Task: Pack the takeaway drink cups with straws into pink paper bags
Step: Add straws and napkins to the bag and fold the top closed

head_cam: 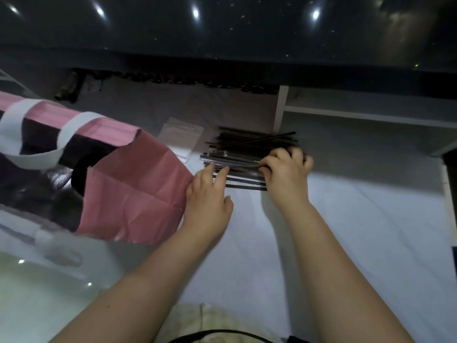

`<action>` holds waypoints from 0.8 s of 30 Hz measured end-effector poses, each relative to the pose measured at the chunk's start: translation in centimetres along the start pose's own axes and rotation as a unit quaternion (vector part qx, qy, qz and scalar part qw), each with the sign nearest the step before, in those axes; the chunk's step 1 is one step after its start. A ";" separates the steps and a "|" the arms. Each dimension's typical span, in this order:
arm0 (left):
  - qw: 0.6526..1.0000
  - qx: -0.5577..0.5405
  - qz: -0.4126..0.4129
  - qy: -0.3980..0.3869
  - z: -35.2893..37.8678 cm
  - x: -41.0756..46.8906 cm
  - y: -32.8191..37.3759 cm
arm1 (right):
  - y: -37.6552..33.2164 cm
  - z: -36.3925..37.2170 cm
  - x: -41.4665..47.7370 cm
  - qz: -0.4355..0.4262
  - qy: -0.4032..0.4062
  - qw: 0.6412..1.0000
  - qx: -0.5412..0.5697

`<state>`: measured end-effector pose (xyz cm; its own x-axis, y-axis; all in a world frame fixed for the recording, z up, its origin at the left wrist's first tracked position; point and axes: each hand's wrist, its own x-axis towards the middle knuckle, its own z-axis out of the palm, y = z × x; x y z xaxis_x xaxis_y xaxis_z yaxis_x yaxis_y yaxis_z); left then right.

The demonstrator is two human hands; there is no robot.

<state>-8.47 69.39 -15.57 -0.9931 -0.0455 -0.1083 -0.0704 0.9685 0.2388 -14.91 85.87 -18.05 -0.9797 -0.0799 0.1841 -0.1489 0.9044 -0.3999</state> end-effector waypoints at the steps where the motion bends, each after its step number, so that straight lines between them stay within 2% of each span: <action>1: 1.000 -0.013 0.002 0.003 -0.1 0.2 0.2 | 0.1 -0.1 -0.1 -0.001 0.016 1.000 0.005; 6: 0.998 -0.059 0.024 0.027 -1.2 1.3 1.0 | 1.4 -0.6 0.4 0.009 -0.042 0.999 -0.010; 10: 0.997 -0.054 0.032 0.043 -1.8 2.0 1.2 | 0.4 -0.8 1.1 -0.015 -0.083 0.995 -0.053; 13: 0.997 -0.052 0.037 0.045 -2.0 2.1 1.3 | -0.1 -0.5 1.3 -0.039 -0.086 0.993 -0.077; 18: 0.996 -0.058 0.037 0.050 -2.1 1.8 1.2 | 0.0 0.3 1.5 -0.028 -0.072 0.995 -0.058; 24: 0.995 -0.073 0.038 0.054 -2.9 1.4 1.1 | -0.4 0.5 3.0 -0.042 -0.137 0.987 -0.076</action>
<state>-10.24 69.64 -12.66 -0.9998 -0.0066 0.0173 0.0005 0.9243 0.3816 -17.83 85.09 -17.83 -0.9677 -0.2479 -0.0468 -0.2289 0.9407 -0.2503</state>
